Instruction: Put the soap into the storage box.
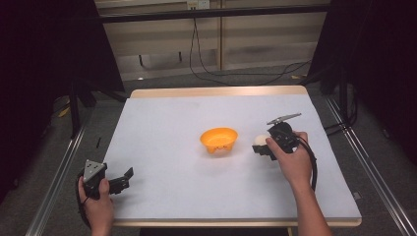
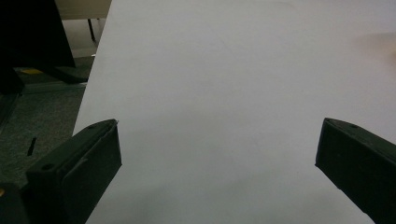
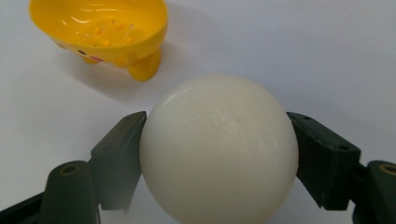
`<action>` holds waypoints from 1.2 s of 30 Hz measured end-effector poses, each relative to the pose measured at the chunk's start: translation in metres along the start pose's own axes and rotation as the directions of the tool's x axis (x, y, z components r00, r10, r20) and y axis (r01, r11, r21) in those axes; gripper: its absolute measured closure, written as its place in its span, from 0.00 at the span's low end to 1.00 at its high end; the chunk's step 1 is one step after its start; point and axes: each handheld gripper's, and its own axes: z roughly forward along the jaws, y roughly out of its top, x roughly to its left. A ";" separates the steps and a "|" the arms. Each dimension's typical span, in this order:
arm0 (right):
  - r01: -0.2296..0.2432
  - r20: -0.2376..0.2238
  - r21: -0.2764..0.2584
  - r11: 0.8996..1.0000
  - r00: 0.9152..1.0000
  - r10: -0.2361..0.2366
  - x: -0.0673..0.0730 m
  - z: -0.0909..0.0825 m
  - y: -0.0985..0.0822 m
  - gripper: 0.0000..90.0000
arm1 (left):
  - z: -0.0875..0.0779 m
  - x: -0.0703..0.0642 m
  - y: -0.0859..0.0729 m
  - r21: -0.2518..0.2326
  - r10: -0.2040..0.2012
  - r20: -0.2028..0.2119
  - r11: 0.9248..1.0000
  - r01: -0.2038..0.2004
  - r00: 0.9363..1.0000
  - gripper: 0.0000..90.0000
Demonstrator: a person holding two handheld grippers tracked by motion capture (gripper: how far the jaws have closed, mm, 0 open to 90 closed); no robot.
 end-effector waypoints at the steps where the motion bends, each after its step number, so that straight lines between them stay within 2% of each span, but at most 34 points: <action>1: 0.001 -0.011 -0.003 1.000 1.000 -0.001 0.001 0.001 0.002 0.27 | 0.000 0.000 0.000 0.000 0.000 0.000 1.000 0.000 1.000 0.00; 22: 0.031 -0.034 -0.004 1.000 0.999 -0.031 0.019 0.013 0.028 0.27 | 0.000 0.001 0.000 0.001 -0.003 0.004 1.000 0.003 1.000 0.00; 26: 0.050 -0.043 -0.004 0.999 0.998 -0.050 0.022 0.016 0.033 0.27 | 0.000 0.001 0.000 0.001 -0.002 0.003 1.000 0.002 1.000 0.00; 36: 0.054 -0.052 -0.008 0.999 0.997 -0.054 0.031 0.021 0.043 0.27 | 0.000 0.001 0.000 -0.002 -0.005 -0.003 1.000 0.005 1.000 0.00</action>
